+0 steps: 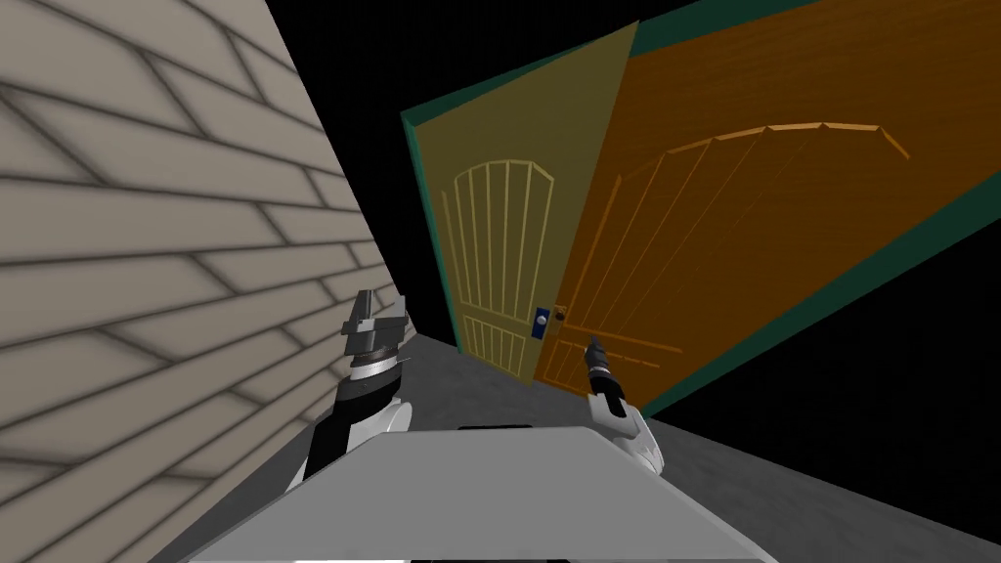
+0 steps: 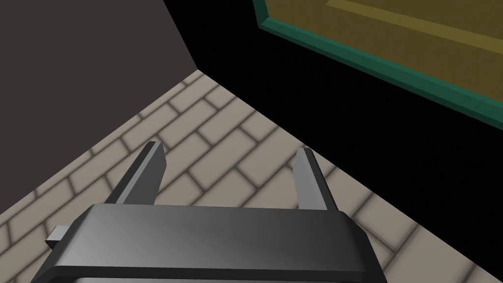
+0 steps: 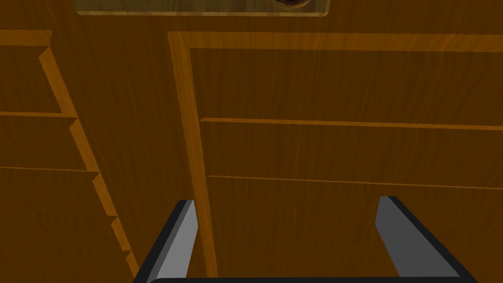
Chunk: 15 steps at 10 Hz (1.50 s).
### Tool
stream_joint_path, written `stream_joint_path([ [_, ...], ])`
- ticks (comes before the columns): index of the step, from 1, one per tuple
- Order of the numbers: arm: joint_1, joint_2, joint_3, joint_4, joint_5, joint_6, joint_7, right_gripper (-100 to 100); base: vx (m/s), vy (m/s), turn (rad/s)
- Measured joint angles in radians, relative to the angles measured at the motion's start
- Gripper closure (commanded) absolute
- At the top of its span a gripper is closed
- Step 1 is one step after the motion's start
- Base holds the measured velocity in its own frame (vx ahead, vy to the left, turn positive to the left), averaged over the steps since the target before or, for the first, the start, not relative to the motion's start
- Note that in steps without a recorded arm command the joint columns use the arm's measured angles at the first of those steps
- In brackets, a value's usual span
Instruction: Pull the door open
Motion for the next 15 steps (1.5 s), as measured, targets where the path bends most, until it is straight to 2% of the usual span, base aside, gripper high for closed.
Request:
stream_joint_path([
  [2, -0.006, 0.016, 0.028, -0.007, 0.001, -0.011, -0.005, -100, -0.032, 0.134, 0.174],
  [3, -0.014, 0.028, 0.044, -0.018, 0.003, -0.013, -0.006, -100, 0.024, 0.068, 0.018],
  [4, -0.015, 0.03, 0.046, -0.019, 0.004, -0.013, -0.006, -100, -0.077, -0.039, -0.209],
  [5, 0.005, 0.022, 0.036, -0.029, 0.001, -0.009, -0.008, -100, -0.088, -0.059, -0.16],
  [8, 0.02, -0.01, -0.022, 0.001, -0.005, -0.011, 0.002, -100, -0.032, -0.06, -0.124],
  [10, 0.043, -0.028, -0.057, 0.002, -0.011, -0.008, 0.006, -100, 0.103, -0.051, -0.083],
  [11, 0.041, -0.038, -0.073, 0.015, -0.014, -0.01, 0.008, -100, 0.17, -0.08, -0.017],
  [13, 0.036, -0.042, -0.082, 0.024, -0.017, -0.015, 0.01, -100, 0.194, -0.056, 0.038],
  [15, 0.026, -0.028, -0.066, 0.011, -0.016, -0.011, 0.012, -100, 0.22, -0.033, 0.127],
])
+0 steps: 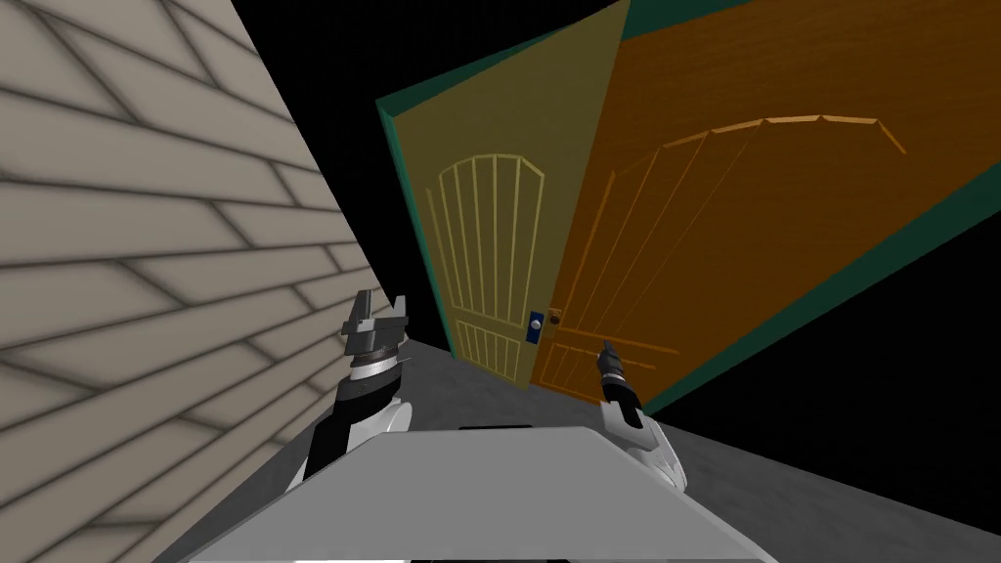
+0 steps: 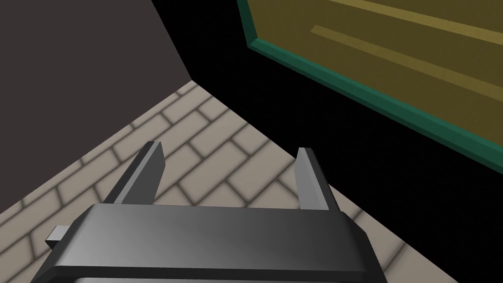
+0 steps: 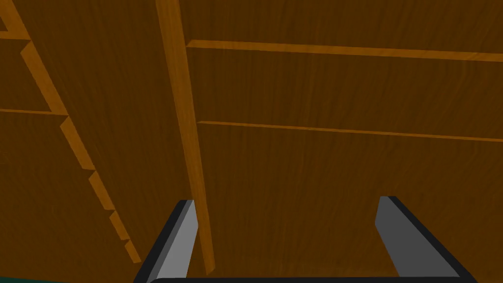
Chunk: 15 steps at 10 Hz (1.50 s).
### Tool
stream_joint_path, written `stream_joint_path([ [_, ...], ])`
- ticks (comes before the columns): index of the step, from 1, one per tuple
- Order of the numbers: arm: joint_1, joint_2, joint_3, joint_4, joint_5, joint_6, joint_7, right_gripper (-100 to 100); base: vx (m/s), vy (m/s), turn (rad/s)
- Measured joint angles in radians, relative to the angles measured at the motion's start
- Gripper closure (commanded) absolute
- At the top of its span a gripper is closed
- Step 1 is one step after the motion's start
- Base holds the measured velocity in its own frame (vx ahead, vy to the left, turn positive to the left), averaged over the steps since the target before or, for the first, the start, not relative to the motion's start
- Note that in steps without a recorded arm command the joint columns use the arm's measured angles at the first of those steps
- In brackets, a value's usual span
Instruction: Pull the door open
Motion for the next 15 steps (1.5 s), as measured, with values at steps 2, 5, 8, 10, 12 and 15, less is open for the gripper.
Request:
stream_joint_path([
  [2, -0.029, 0.015, 0.032, -0.005, 0.002, 0.004, -0.002, -100, 0.24, 0.019, 0.197],
  [5, -0.064, 0.064, 0.072, 0.008, 0.011, -0.026, 0.011, 100, 0.106, 0.038, 0.076],
  [8, -0.064, 0.059, 0.072, 0.005, 0.01, -0.023, 0.008, 100, -0.028, -0.009, 0.012],
  [10, -0.062, 0.062, 0.074, 0.007, 0.011, -0.021, 0.008, 100, -0.006, 0.002, -0.001],
  [12, -0.046, 0.054, 0.065, 0.003, 0.009, -0.021, 0.005, 100, -0.172, -0.083, -0.141],
  [15, -0.025, 0.033, 0.054, -0.004, 0.006, -0.012, -0.001, -100, -0.17, 0.053, -0.013],
])
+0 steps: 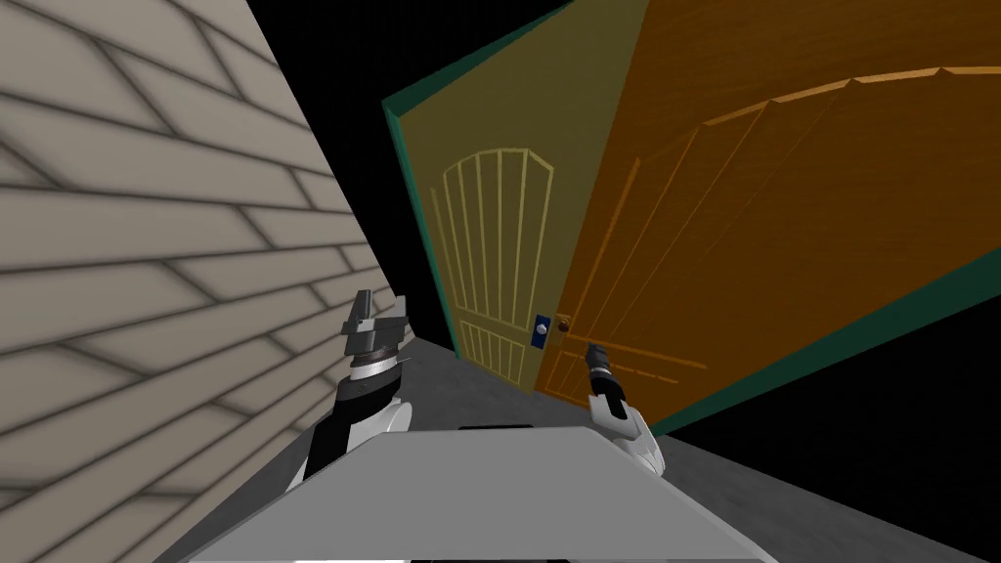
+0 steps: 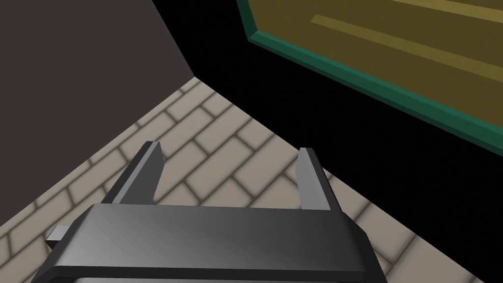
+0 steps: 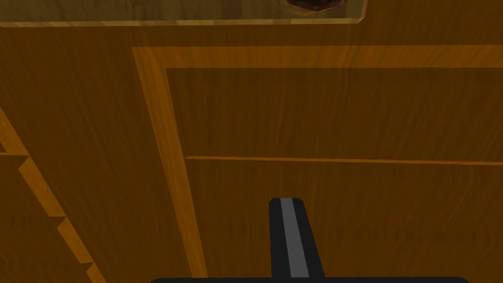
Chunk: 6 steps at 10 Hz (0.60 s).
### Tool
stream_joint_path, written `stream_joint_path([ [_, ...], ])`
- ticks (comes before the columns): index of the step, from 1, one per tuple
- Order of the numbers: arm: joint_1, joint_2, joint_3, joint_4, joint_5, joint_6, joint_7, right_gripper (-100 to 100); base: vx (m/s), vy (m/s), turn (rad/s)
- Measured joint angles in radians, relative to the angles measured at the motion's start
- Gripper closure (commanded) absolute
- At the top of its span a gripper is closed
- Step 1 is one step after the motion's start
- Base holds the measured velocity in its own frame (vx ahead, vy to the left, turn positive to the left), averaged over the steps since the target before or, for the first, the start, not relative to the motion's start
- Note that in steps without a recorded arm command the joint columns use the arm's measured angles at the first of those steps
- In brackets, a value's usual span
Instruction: Pull the door open
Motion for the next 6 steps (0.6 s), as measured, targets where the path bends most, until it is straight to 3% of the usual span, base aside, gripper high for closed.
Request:
stream_joint_path([
  [4, 0.001, -0.002, 0.02, 0.0, 0.0, -0.001, -0.006, -100, -0.192, 0.06, 0.023],
  [6, -0.007, 0.012, 0.047, -0.007, 0.003, -0.002, -0.01, -100, -0.103, 0.094, 0.157],
])
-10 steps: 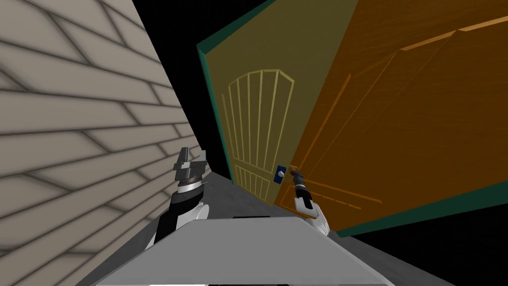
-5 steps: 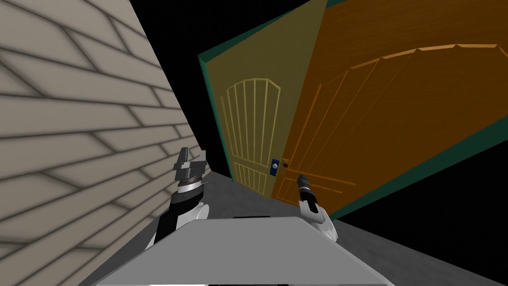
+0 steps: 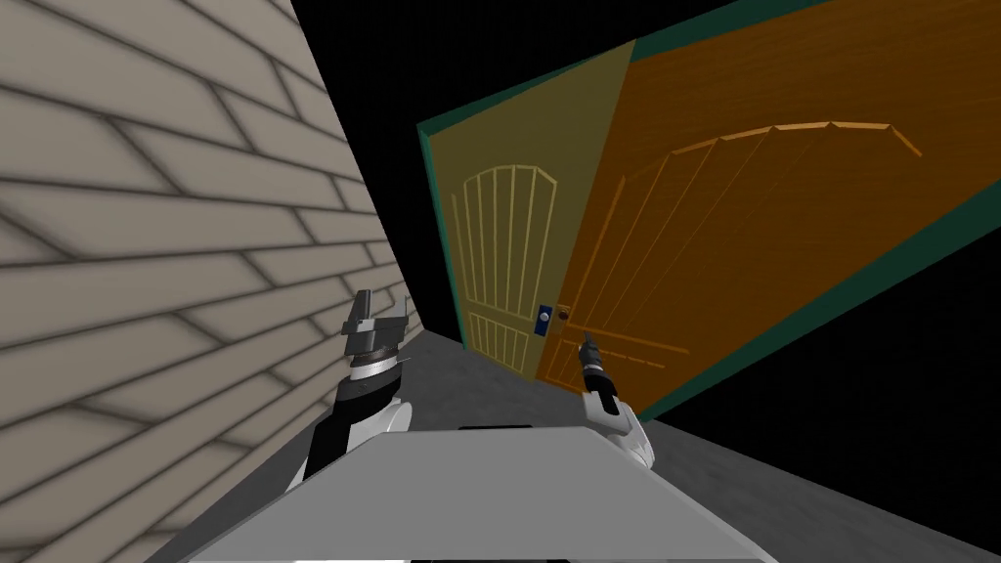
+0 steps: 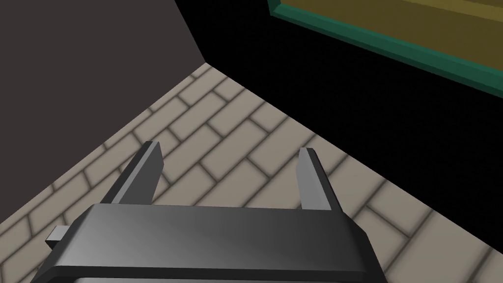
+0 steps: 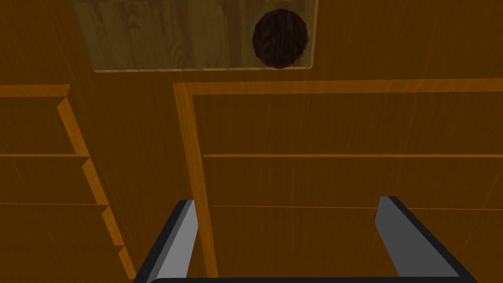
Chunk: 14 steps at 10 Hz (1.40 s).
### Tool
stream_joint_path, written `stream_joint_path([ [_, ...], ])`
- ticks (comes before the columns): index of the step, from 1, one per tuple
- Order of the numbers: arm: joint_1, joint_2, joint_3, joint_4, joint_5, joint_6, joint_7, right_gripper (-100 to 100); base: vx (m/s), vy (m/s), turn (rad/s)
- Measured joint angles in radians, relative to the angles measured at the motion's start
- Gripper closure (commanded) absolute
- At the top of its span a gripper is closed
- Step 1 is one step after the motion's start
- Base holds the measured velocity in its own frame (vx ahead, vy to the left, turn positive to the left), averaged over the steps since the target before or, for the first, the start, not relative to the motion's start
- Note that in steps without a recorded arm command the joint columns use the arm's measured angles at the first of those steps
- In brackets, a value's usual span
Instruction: Pull the door open
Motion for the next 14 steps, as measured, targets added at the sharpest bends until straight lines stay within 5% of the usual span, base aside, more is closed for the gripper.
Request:
stream_joint_path([
  [2, -0.013, 0.005, 0.019, 0.0, 0.001, -0.005, -0.004, -100, -0.025, 0.013, -0.083],
  [6, 0.029, -0.038, -0.048, 0.009, -0.01, 0.004, 0.0, -100, -0.014, -0.062, -0.121],
  [9, 0.032, -0.059, -0.094, 0.035, -0.018, 0.0, 0.01, -100, 0.145, -0.059, -0.037],
  [14, -0.009, -0.036, -0.063, 0.048, -0.017, -0.013, 0.013, -100, 0.189, -0.035, 0.106],
])
